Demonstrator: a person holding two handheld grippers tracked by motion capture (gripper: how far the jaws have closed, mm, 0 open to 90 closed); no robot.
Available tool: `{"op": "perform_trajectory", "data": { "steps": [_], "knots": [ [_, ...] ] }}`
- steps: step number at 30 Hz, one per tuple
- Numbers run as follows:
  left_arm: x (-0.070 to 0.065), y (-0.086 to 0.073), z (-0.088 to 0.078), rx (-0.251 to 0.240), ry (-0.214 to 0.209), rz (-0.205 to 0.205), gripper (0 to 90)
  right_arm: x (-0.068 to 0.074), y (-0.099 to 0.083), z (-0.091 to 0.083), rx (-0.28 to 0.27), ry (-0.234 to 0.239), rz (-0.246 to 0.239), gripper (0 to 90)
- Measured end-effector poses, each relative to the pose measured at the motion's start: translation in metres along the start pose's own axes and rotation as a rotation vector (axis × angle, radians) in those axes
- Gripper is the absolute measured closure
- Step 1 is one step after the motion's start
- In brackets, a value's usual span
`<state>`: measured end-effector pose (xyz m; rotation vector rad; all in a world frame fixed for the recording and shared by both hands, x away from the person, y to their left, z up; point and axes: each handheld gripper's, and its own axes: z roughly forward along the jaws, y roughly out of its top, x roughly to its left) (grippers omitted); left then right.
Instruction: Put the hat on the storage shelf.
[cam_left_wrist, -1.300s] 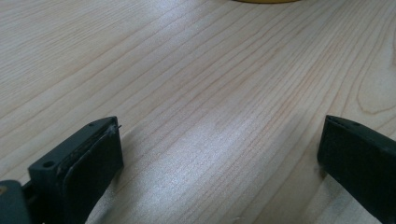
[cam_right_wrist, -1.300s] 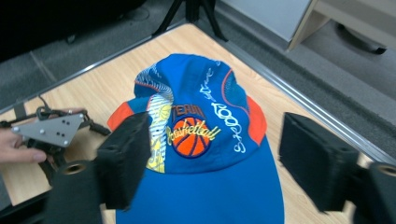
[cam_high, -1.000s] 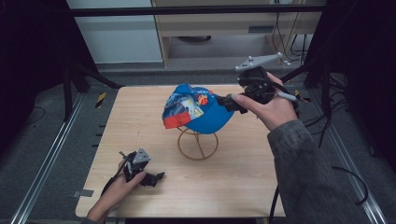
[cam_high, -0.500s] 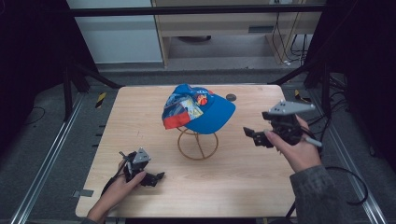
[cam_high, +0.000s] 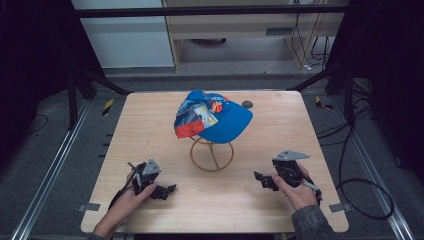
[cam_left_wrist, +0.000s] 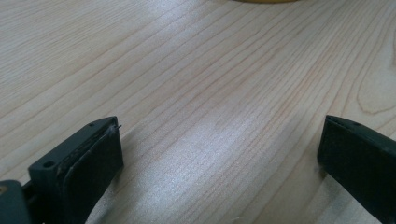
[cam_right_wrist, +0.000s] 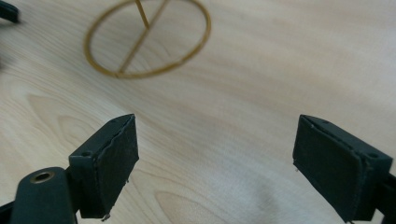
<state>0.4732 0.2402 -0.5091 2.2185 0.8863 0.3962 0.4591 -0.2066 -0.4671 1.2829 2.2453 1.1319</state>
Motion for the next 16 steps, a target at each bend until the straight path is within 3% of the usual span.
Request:
{"op": "perform_trajectory", "data": {
  "steps": [7,10,13,16],
  "knots": [
    [0.000,0.000,0.000,0.002,0.000,0.002,0.0,0.000,-0.024,0.029,0.085,-0.063,0.039,11.6],
    [0.000,0.000,0.000,0.002,0.000,0.002,0.0,0.002,-0.027,0.032,0.054,-0.102,0.030,11.2],
    [0.000,0.000,0.000,0.002,0.000,0.003,0.0,0.006,-0.030,0.035,0.035,-0.152,-0.014,10.9],
    [0.000,0.000,0.000,0.003,-0.002,0.005,0.0,0.007,-0.031,0.035,0.035,-0.154,-0.011,10.9]
  ]
}}
